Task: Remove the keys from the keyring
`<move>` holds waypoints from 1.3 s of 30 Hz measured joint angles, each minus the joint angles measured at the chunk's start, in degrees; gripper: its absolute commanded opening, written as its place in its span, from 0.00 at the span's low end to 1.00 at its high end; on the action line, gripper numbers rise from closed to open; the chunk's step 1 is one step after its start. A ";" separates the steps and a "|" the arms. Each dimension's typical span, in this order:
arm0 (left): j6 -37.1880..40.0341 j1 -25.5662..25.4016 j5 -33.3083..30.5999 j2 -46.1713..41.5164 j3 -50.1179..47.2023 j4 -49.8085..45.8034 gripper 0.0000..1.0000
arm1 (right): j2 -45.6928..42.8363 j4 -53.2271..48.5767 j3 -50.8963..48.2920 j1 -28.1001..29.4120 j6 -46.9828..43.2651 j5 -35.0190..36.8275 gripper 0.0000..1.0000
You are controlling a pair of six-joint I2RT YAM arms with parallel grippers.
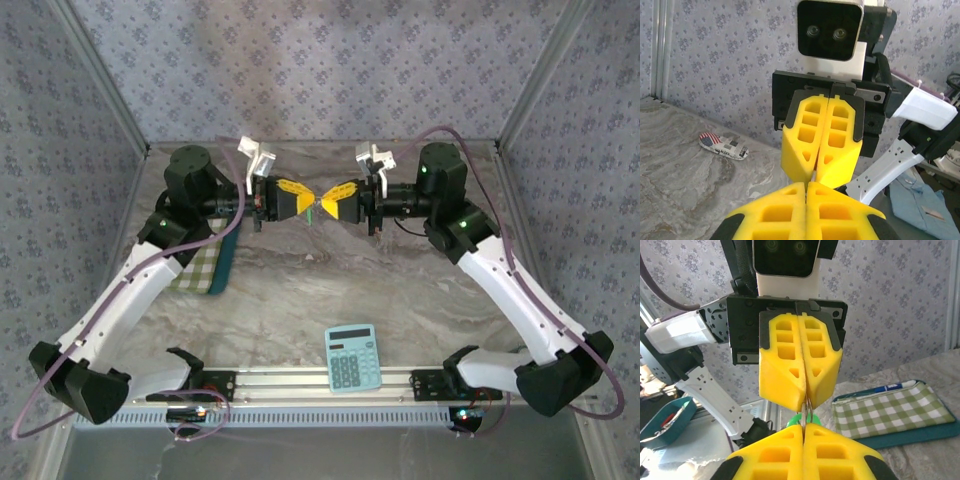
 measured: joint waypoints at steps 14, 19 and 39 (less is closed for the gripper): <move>-13.51 1.46 -9.25 -3.43 -8.20 16.76 0.00 | -10.51 12.07 -13.42 6.51 -3.30 17.42 0.00; -14.69 0.33 -12.39 -5.11 -9.84 19.61 0.00 | -14.14 16.92 -16.50 8.96 -5.64 24.96 0.00; 9.99 5.60 -2.21 -2.62 4.63 -13.07 0.55 | 3.89 -18.43 11.52 -3.41 -9.35 5.84 0.00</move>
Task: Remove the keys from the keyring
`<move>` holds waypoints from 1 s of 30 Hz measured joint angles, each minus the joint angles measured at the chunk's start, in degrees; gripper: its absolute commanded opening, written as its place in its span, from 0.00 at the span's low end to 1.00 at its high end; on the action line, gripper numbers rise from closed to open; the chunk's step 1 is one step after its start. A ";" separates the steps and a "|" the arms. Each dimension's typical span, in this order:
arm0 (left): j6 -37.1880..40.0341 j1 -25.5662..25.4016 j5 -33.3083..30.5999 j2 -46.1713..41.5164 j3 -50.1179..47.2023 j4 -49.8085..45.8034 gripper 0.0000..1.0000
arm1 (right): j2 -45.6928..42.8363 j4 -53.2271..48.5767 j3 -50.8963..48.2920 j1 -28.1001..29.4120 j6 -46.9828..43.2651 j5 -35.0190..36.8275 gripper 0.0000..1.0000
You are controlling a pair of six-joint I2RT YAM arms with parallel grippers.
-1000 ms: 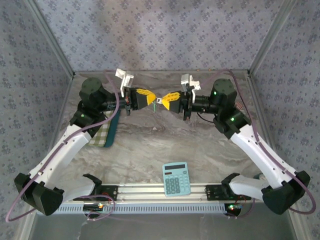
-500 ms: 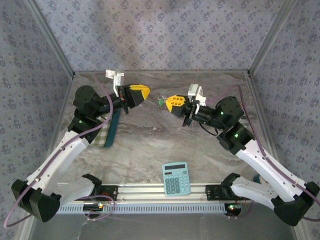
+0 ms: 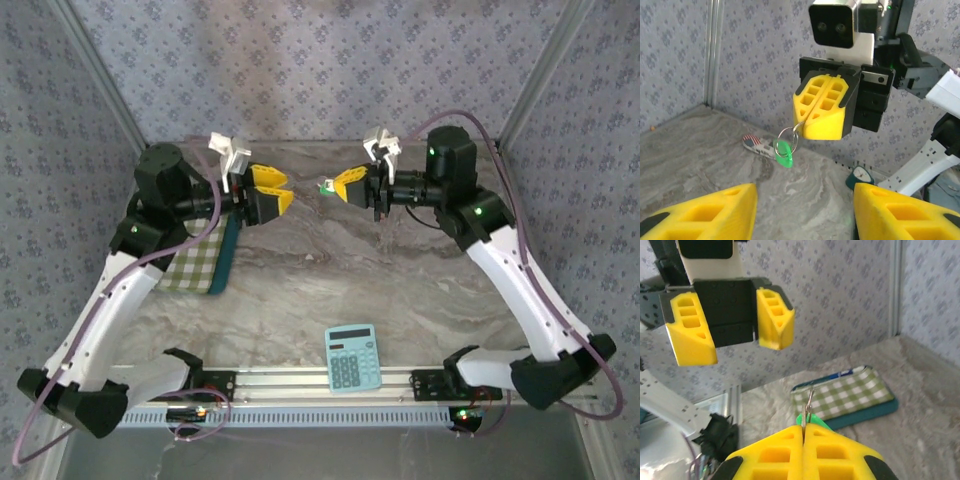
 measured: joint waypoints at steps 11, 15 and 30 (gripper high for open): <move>7.85 0.72 4.87 8.35 4.90 -11.47 0.57 | 6.80 -9.81 3.72 -2.27 -4.28 -12.33 0.00; 8.90 0.57 6.62 9.46 6.16 -13.03 0.56 | 7.28 -11.43 4.57 -2.27 -5.33 -15.45 0.00; 12.26 -3.41 7.85 14.25 12.48 -18.40 0.45 | 7.87 -13.73 4.81 -0.94 -6.36 -18.23 0.00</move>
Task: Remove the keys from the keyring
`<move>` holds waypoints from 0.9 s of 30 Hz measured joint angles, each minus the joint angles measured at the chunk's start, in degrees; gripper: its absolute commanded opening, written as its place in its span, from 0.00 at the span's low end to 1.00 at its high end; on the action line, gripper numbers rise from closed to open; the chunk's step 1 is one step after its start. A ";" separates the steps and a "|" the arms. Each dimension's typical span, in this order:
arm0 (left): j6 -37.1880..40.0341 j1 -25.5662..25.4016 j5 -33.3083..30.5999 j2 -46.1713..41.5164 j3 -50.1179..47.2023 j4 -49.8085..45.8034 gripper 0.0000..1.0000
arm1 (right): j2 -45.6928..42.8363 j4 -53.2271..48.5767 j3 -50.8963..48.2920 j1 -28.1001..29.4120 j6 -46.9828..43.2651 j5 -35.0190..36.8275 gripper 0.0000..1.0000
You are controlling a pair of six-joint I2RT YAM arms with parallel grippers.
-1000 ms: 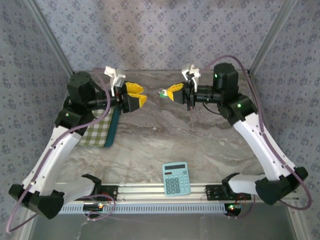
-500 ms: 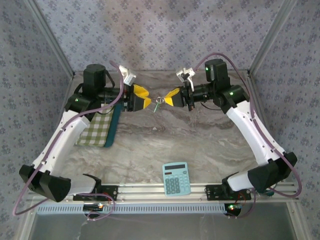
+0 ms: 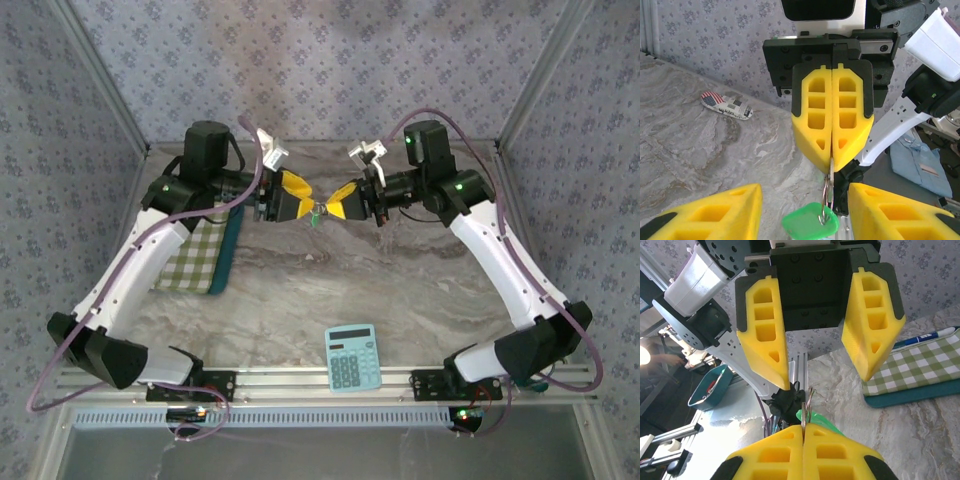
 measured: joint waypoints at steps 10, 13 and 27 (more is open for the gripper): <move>1.92 -1.64 0.04 0.11 1.53 -2.58 0.32 | 0.13 0.00 0.00 0.11 0.00 -0.07 0.00; 2.43 -1.95 0.22 0.11 1.90 -3.30 0.26 | 0.26 0.00 0.02 0.22 0.00 -0.07 0.00; 3.19 -2.03 0.63 0.74 2.32 -4.26 0.00 | 0.26 -0.42 0.63 0.35 0.00 -0.09 0.00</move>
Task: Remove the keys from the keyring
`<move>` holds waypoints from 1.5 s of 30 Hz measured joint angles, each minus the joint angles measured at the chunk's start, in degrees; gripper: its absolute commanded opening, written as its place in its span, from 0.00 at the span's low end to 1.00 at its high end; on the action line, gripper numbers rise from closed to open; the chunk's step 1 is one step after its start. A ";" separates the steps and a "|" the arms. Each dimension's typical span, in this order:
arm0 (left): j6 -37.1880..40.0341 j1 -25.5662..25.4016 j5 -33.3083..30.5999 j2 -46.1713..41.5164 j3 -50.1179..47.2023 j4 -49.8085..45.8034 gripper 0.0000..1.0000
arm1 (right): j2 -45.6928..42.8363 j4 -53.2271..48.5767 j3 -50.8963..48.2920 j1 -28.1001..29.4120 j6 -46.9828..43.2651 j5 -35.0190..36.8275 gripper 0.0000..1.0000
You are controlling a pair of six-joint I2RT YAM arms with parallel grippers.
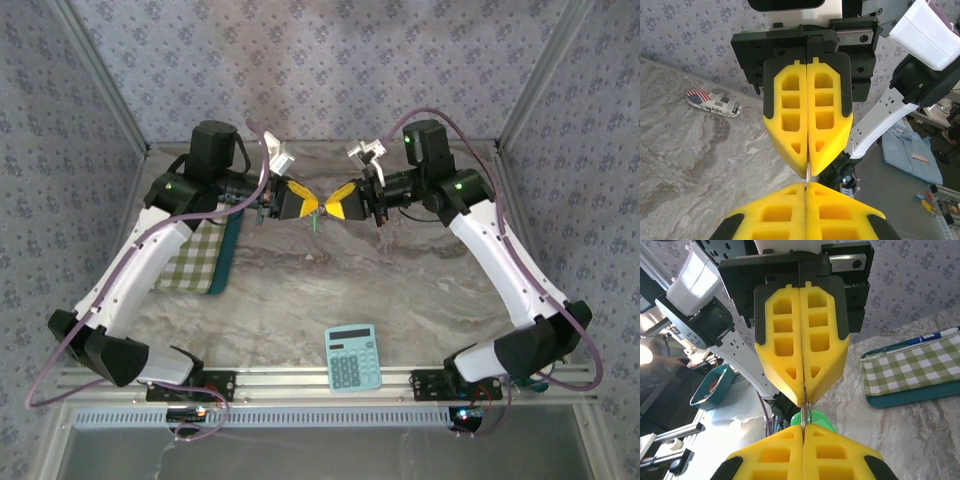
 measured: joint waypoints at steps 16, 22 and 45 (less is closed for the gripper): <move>-13.90 -0.02 -5.42 -5.03 -8.02 16.41 0.00 | -7.19 16.35 -9.64 -1.01 2.89 4.94 0.00; -17.94 -0.22 -6.67 -5.95 -10.14 20.61 0.00 | -13.70 25.88 -18.12 0.46 3.61 11.69 0.00; -13.11 -3.41 -4.61 -3.82 -2.49 13.77 0.48 | -16.98 25.75 -19.47 2.64 2.12 16.28 0.00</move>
